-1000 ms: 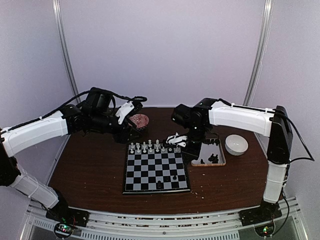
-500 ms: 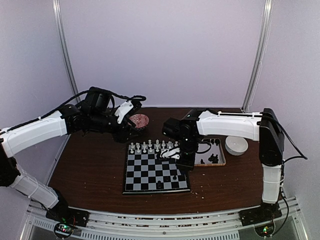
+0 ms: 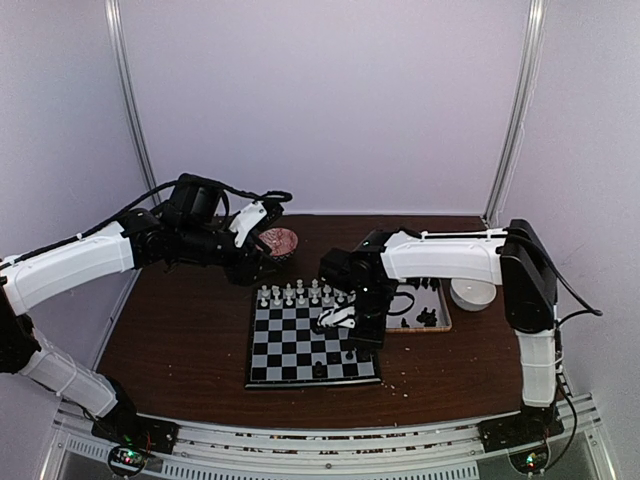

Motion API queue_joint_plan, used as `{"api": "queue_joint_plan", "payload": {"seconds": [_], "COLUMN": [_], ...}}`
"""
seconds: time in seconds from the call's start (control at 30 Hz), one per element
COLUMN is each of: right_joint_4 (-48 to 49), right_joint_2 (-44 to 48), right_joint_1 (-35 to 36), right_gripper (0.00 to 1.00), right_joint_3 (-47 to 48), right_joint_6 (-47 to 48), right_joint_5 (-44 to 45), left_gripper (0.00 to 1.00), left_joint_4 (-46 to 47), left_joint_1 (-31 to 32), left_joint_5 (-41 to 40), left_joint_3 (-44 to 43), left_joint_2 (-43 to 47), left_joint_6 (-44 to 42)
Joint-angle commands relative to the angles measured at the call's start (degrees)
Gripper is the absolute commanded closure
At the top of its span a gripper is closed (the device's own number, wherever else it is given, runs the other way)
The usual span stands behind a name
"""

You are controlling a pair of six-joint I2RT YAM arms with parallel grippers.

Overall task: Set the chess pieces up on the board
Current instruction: Place the pawn at a7.

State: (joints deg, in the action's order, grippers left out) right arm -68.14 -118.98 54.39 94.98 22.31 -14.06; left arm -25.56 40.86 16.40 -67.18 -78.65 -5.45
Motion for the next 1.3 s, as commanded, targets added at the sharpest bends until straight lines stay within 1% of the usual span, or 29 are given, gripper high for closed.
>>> {"api": "queue_joint_plan", "payload": {"seconds": [0.0, 0.23, 0.4, 0.93, 1.17, 1.27], "right_joint_4": [0.78, 1.39, 1.52, 1.45, 1.09, 0.88], "right_joint_2": [-1.71, -2.37, -2.31, -3.62, -3.66, -3.68], "right_joint_1": [0.30, 0.28, 0.29, 0.34, 0.28, 0.30], "right_gripper": [0.92, 0.91, 0.88, 0.89, 0.89, 0.87], "right_joint_3": [0.49, 0.91, 0.99, 3.27, 2.49, 2.28], "right_joint_6": [-0.14, -0.60, -0.71, -0.86, -0.68, -0.56], "right_joint_5": [1.34, 1.50, 1.49, 1.76, 2.00, 2.09], "left_gripper": [0.45, 0.45, 0.45, 0.45, 0.45, 0.45], "left_joint_4": [0.95, 0.95, 0.95, 0.96, 0.95, 0.95], "left_joint_1": [-0.38, -0.43, -0.43, -0.42, -0.42, -0.43], "left_joint_5": [-0.41, -0.06, -0.06, 0.12, 0.21, 0.29], "left_joint_3": [-0.67, -0.70, -0.76, -0.76, -0.76, -0.76], "left_joint_2": [0.98, 0.79, 0.83, 0.59, 0.41, 0.34], "left_joint_6": [0.36, 0.46, 0.44, 0.54, 0.49, 0.53]}}
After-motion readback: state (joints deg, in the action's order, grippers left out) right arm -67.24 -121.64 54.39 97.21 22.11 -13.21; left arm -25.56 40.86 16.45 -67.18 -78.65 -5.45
